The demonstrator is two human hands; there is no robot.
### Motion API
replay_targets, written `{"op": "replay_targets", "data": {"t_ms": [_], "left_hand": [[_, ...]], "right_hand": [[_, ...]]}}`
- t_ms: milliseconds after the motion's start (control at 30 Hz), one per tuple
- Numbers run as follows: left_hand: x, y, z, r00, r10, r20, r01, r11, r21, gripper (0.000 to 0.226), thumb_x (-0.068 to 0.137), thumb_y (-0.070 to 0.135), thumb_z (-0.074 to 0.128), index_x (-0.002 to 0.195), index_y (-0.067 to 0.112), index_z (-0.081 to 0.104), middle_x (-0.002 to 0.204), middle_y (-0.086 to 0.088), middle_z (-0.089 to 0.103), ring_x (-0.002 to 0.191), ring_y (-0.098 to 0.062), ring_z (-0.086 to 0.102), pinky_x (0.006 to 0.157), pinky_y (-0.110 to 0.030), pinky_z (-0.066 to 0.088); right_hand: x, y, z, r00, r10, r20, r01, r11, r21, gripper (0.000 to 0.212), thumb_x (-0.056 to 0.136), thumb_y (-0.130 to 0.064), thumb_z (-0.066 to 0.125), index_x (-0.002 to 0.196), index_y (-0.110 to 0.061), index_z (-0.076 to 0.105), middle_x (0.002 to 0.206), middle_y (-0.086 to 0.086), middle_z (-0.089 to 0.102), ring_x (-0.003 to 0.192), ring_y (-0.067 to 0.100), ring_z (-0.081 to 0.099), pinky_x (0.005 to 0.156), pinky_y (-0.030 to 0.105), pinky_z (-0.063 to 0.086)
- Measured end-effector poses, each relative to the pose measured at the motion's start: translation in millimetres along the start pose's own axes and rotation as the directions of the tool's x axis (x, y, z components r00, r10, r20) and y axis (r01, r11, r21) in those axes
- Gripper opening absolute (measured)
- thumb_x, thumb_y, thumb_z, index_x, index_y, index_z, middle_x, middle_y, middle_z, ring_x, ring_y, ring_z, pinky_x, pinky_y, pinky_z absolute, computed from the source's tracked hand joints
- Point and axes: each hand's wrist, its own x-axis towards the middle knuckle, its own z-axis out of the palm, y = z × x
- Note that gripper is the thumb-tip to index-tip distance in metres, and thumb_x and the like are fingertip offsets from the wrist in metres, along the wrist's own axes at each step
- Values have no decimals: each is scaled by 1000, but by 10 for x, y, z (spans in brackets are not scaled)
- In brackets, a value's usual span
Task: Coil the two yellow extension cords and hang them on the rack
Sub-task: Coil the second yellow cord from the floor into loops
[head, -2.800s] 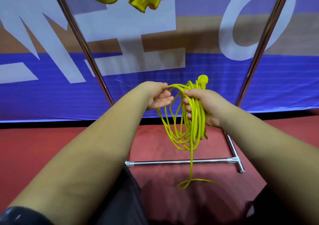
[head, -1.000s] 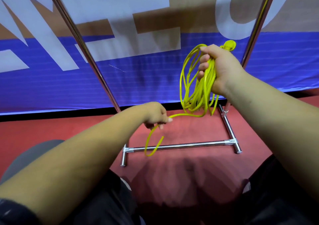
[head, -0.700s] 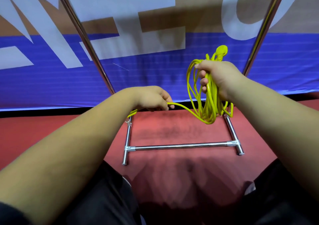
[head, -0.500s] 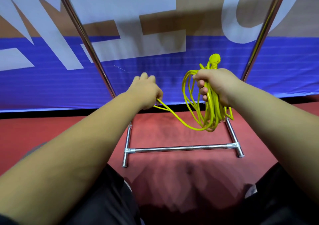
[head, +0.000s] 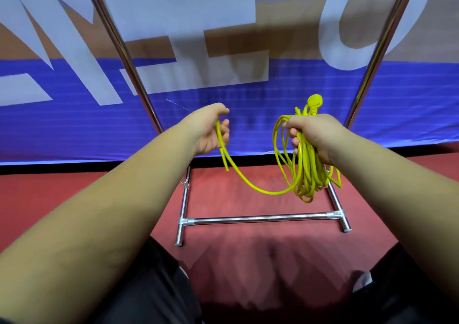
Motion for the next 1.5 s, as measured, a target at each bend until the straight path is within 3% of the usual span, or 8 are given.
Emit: {"op": "replay_targets", "data": {"t_ms": [167,300,467,767,967,1100,1267,1500], "left_hand": [[-46,44,-39,884,465,44,-280,452,847,23,105,36,50,96,24,67,72,1,55,58,-18,51,56,-27,41],[-155,212,-145,870,369,327,-373,59,926,24,107,26,51,107,38,72,93,6,66,83,-22,59,72,-32,49],[-319,323,-407,821,129,555,-567,284,773,32,99,12,65,106,39,80,110,14,71,112,-11,64,106,-30,45],[-219,175,-21,824,325,464,-561,582,588,13,87,11,70,97,12,79,89,3,76,85,-6,63,82,-24,47],[-31,73,70,880,408,245,-424,440,792,16,88,24,65,103,21,66,84,1,66,70,-14,55,63,-30,46],[79,8,-81,892,196,408,-450,276,850,92,82,33,84,157,28,31,159,-4,40,136,-17,49,106,-34,47],[-2,54,-4,695,310,649,-714,187,675,136,64,40,98,164,41,6,169,15,17,150,-6,28,114,-20,33],[-153,29,250,447,308,840,-859,-115,499,105,68,21,82,159,35,31,160,10,40,148,-5,36,116,-28,38]], "right_hand": [[62,-2,-25,999,-6,-53,8,999,48,11,94,-15,70,83,-13,67,57,-2,61,45,13,61,45,24,51],[157,33,-66,996,11,-85,0,992,126,8,98,-18,67,99,-14,73,65,-4,71,52,10,69,48,22,55],[146,57,-85,999,10,-39,-7,997,83,7,98,-15,68,101,-10,72,82,5,76,59,11,70,50,24,56],[-44,80,133,961,-26,274,19,999,30,16,102,-12,63,116,-5,68,107,18,80,87,30,80,80,46,65],[-175,15,255,914,66,401,-120,987,111,19,105,-25,60,89,-14,63,71,1,58,49,12,55,55,36,60],[-243,-8,221,860,79,504,-137,987,79,24,102,-46,65,97,-23,59,70,-2,49,43,11,42,49,30,49],[-324,-74,135,748,123,652,-121,991,-48,20,91,-37,74,75,-25,75,65,-4,41,42,8,37,50,28,43],[-315,-107,28,742,194,642,-131,981,-146,21,89,-24,68,69,-21,69,61,-3,36,39,8,34,46,25,38]]}}
